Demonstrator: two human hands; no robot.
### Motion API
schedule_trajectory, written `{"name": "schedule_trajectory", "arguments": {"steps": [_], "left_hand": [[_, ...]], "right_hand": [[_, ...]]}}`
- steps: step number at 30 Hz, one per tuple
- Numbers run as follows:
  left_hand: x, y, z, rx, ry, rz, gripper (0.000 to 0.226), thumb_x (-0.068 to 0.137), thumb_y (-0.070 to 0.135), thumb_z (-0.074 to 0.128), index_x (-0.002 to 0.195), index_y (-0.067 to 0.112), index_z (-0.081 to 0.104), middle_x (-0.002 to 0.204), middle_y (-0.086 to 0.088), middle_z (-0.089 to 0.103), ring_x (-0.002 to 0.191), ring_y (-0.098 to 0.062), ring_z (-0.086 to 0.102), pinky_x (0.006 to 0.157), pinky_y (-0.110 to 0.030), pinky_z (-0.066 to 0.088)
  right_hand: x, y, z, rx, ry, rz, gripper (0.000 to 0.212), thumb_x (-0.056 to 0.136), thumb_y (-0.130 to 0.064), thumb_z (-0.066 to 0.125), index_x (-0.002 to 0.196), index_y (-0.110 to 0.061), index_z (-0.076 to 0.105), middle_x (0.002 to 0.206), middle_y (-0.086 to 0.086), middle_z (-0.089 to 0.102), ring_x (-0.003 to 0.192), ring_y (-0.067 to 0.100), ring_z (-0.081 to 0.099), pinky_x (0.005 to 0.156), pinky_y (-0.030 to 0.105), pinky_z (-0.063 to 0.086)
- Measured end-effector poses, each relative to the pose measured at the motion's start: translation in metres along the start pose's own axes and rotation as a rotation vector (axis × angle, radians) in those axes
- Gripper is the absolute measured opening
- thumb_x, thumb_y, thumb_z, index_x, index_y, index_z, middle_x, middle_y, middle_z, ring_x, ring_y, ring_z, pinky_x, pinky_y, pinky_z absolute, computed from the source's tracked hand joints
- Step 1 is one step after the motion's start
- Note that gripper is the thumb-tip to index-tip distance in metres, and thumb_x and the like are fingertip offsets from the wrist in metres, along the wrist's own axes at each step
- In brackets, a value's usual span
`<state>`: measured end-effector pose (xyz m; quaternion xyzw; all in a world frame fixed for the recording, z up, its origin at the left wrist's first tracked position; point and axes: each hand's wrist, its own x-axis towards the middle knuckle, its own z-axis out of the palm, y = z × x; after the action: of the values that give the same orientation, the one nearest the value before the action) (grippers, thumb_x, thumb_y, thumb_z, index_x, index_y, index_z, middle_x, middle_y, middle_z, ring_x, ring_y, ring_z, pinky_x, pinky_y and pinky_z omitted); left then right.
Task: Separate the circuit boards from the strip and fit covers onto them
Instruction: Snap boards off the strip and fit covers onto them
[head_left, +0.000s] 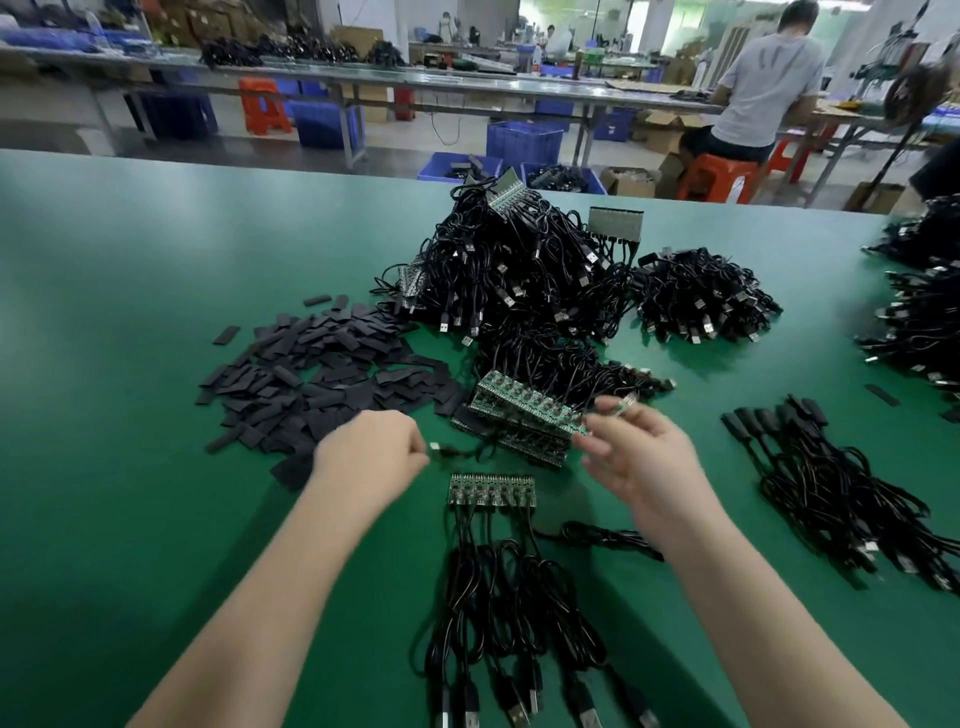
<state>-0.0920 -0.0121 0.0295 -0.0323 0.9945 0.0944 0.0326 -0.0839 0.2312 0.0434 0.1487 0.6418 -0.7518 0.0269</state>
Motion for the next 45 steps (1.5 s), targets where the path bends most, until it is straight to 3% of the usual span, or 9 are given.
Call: {"name": "schedule_trajectory", "arguments": {"steps": [6, 10, 16, 20, 25, 29, 32, 39, 45], "left_hand": [[0.024, -0.033, 0.004, 0.052, 0.179, -0.154, 0.018, 0.094, 0.038, 0.053, 0.101, 0.039, 0.069, 0.103, 0.011, 0.070, 0.090, -0.018, 0.064, 0.070, -0.029, 0.048], [0.054, -0.031, 0.007, 0.097, 0.318, -0.068, 0.028, 0.096, 0.037, 0.053, 0.122, 0.033, 0.065, 0.113, 0.001, 0.066, 0.097, -0.024, 0.064, 0.068, -0.031, 0.044], [0.098, -0.026, 0.009, 0.189, 0.207, 0.026, 0.038, 0.100, 0.035, 0.048, 0.134, 0.020, 0.054, 0.128, -0.006, 0.060, 0.111, -0.030, 0.059, 0.079, -0.040, 0.051], [0.110, -0.029, 0.013, 0.227, 0.123, 0.017, 0.027, 0.102, 0.020, 0.047, 0.123, 0.021, 0.065, 0.117, -0.005, 0.065, 0.102, -0.028, 0.062, 0.070, -0.037, 0.053], [0.106, -0.039, 0.021, -0.046, 0.385, -0.009, 0.027, 0.101, 0.019, 0.048, 0.116, 0.023, 0.071, 0.116, -0.003, 0.068, 0.099, -0.026, 0.064, 0.068, -0.036, 0.053], [0.095, -0.041, 0.019, -0.430, 0.516, -0.006, 0.022, 0.098, 0.026, 0.054, 0.109, 0.023, 0.072, 0.100, 0.004, 0.071, 0.069, -0.016, 0.062, 0.060, -0.028, 0.049], [0.079, -0.024, 0.013, -0.703, 0.549, 0.043, 0.019, 0.097, 0.025, 0.057, 0.110, 0.024, 0.071, 0.096, 0.013, 0.069, 0.077, 0.001, 0.061, 0.064, -0.011, 0.046], [0.018, 0.062, 0.029, -1.035, 0.160, 0.264, 0.034, 0.087, 0.016, 0.066, 0.096, 0.048, 0.061, 0.092, 0.020, 0.066, 0.086, 0.013, 0.061, 0.072, -0.003, 0.047], [0.004, 0.081, 0.064, -0.986, 0.135, 0.329, 0.045, 0.088, 0.011, 0.063, 0.100, 0.055, 0.060, 0.100, 0.019, 0.068, 0.095, 0.010, 0.062, 0.085, -0.012, 0.051]], "right_hand": [[0.011, 0.025, -0.024, -0.318, -0.088, 0.109, 0.014, 0.087, -0.001, 0.070, 0.096, -0.009, 0.063, 0.077, 0.006, 0.070, 0.068, 0.017, 0.069, 0.070, 0.030, 0.054], [-0.008, 0.017, -0.032, -0.409, -0.408, 0.308, 0.020, 0.084, -0.007, 0.074, 0.095, -0.015, 0.060, 0.085, 0.008, 0.075, 0.071, 0.019, 0.072, 0.057, 0.026, 0.054], [-0.026, 0.005, -0.010, -0.605, -0.343, -0.173, 0.011, 0.090, -0.016, 0.070, 0.090, -0.027, 0.068, 0.087, 0.007, 0.076, 0.084, 0.029, 0.070, 0.080, 0.045, 0.054], [-0.025, 0.007, 0.010, -0.449, -0.347, -0.253, 0.024, 0.093, -0.014, 0.065, 0.082, -0.034, 0.069, 0.086, 0.004, 0.075, 0.085, 0.021, 0.073, 0.077, 0.041, 0.054], [-0.014, 0.018, 0.021, -0.061, -0.449, -0.098, 0.025, 0.095, -0.004, 0.061, 0.083, -0.025, 0.071, 0.093, 0.009, 0.076, 0.082, 0.020, 0.072, 0.073, 0.027, 0.056], [0.002, 0.038, 0.000, -0.401, -0.330, -0.137, 0.020, 0.089, -0.013, 0.071, 0.084, -0.031, 0.077, 0.080, 0.002, 0.074, 0.070, 0.019, 0.062, 0.066, 0.032, 0.050], [0.009, 0.047, -0.010, -0.542, -0.286, -0.203, 0.018, 0.085, -0.020, 0.076, 0.086, -0.038, 0.077, 0.070, -0.004, 0.072, 0.056, 0.018, 0.057, 0.057, 0.031, 0.049], [0.016, 0.068, -0.003, -0.583, -0.117, -0.413, 0.025, 0.080, -0.017, 0.081, 0.085, -0.038, 0.069, 0.069, -0.014, 0.068, 0.060, 0.000, 0.057, 0.059, 0.014, 0.045], [0.020, 0.074, -0.008, -0.545, -0.077, -0.427, 0.023, 0.085, -0.015, 0.075, 0.088, -0.036, 0.066, 0.076, -0.012, 0.070, 0.068, 0.001, 0.061, 0.068, 0.018, 0.048]]}}
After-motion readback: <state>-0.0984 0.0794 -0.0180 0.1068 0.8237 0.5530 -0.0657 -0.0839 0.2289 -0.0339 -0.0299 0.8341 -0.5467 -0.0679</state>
